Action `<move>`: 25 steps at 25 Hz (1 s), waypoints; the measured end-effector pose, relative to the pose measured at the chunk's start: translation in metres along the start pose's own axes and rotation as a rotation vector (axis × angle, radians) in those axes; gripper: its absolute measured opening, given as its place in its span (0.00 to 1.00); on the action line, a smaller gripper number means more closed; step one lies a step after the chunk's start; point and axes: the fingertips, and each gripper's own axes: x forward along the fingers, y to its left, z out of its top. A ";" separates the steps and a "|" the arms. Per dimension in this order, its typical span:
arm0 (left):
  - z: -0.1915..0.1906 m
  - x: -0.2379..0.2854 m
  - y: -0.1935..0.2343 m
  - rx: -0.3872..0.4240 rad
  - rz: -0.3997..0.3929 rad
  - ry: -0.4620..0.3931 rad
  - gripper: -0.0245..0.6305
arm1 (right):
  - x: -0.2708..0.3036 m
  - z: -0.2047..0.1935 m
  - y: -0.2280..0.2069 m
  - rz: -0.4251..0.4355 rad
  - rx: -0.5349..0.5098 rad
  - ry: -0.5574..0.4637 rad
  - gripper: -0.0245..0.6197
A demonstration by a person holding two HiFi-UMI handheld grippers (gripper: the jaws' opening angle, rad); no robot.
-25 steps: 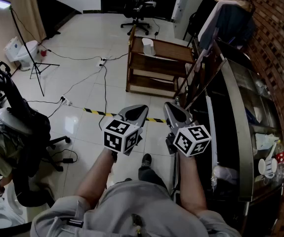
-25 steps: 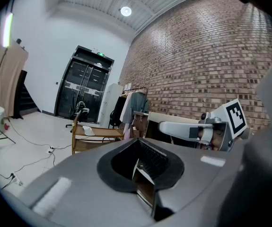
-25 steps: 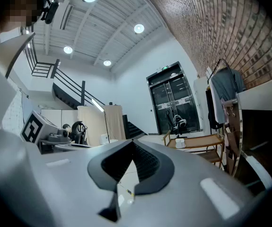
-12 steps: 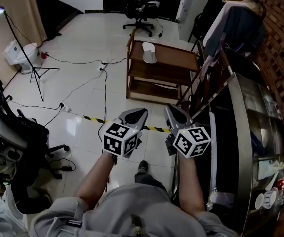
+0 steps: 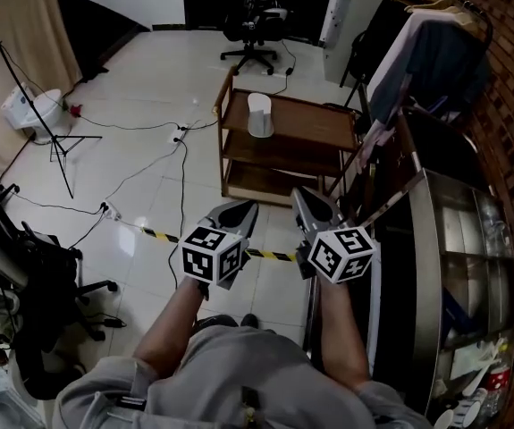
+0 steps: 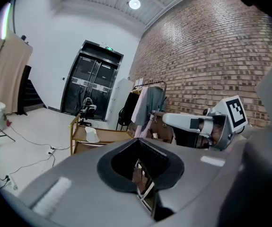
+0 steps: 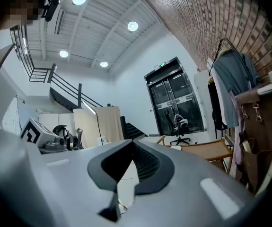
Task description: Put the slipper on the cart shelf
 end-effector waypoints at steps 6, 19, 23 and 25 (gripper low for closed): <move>0.023 0.051 0.024 0.024 0.006 -0.004 0.05 | 0.040 0.008 -0.043 0.013 -0.003 0.010 0.04; 0.049 0.177 0.141 -0.006 -0.024 0.029 0.05 | 0.180 -0.003 -0.132 -0.045 0.004 0.091 0.04; 0.053 0.215 0.187 -0.045 -0.007 0.067 0.05 | 0.227 -0.001 -0.153 -0.073 0.009 0.117 0.04; 0.057 0.231 0.204 -0.048 -0.004 0.083 0.05 | 0.245 0.001 -0.163 -0.089 0.004 0.120 0.04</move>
